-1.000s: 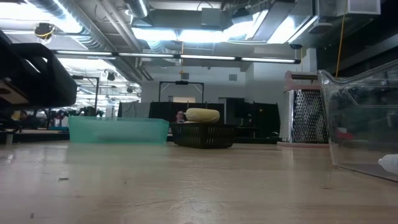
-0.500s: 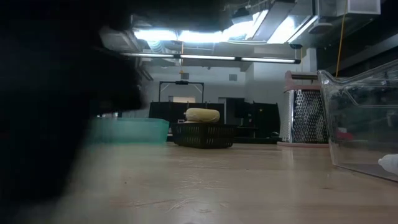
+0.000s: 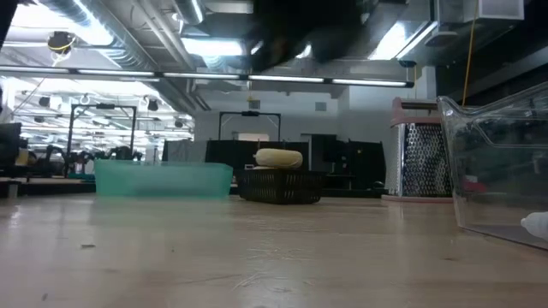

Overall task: Pick & Place Food Item
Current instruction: Put the blue food coloring bottle into the transparent bin

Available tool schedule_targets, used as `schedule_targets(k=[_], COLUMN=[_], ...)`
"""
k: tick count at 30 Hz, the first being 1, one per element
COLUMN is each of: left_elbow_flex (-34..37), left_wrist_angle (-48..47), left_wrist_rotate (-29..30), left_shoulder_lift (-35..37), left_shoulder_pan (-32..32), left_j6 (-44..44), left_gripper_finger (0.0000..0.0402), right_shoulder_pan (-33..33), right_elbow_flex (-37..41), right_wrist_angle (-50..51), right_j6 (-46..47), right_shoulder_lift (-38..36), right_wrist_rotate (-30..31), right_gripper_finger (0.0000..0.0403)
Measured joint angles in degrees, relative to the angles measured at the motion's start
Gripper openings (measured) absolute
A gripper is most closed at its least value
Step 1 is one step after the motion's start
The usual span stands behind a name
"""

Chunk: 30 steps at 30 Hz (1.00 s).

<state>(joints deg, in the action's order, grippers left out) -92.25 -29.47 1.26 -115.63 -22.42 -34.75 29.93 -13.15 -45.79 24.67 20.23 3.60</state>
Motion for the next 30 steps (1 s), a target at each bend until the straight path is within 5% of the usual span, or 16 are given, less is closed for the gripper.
schedule_targets(k=[10, 30], left_elbow_flex=[-0.2, -0.2], left_wrist_angle=[33.8, 48.6], left_wrist_rotate=[-6.5, -13.1], left_shoulder_lift=[0.9, -12.3], left_shoulder_pan=[9.4, 11.3], left_j6=[4.9, 2.2], left_gripper_finger=[0.0061, 0.0066], right_shoulder_pan=[0.0, 0.0], right_elbow_flex=[0.0, 0.0], right_wrist_angle=[0.0, 0.0], right_j6=[-1.5, -2.8], right_shoulder_lift=[0.0, 0.0], right_wrist_rotate=[0.0, 1.1], right_gripper_finger=[0.0199, 0.0199])
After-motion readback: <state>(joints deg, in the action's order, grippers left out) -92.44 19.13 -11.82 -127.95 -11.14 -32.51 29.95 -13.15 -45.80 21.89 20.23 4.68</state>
